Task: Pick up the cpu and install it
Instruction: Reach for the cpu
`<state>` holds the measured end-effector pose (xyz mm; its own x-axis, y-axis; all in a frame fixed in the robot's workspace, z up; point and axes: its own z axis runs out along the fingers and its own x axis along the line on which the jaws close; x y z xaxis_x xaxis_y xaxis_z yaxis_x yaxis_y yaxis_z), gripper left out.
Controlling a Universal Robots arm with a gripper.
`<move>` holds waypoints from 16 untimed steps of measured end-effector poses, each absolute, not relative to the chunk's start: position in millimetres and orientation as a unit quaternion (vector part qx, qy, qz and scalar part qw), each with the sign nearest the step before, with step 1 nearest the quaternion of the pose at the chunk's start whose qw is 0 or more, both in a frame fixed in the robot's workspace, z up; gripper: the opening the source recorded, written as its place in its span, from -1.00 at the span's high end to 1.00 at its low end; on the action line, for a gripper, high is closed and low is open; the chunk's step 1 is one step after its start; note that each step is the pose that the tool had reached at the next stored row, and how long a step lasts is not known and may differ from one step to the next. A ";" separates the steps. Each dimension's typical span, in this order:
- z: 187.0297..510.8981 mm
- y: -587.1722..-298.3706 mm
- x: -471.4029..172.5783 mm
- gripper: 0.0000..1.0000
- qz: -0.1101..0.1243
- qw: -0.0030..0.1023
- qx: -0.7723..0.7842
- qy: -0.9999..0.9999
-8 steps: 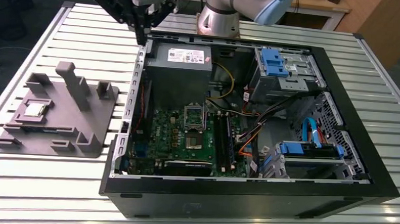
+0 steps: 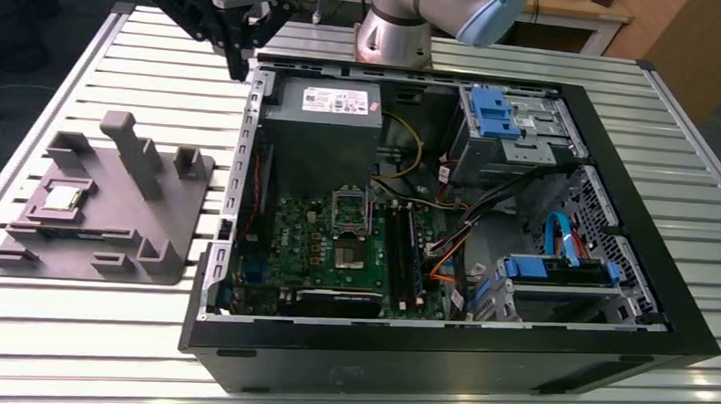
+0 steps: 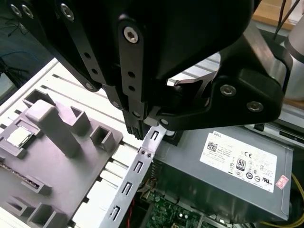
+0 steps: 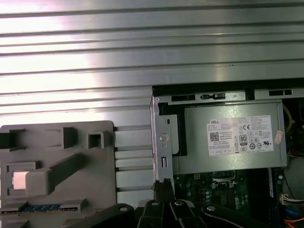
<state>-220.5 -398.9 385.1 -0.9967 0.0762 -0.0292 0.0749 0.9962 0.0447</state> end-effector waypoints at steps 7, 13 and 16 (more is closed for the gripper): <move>385.0 -398.9 -231.3 0.79 0.022 0.015 0.038 0.999; 384.9 -398.9 -239.4 0.79 0.022 0.015 0.038 0.999; 384.9 -398.9 -243.1 0.79 0.022 0.015 0.038 0.999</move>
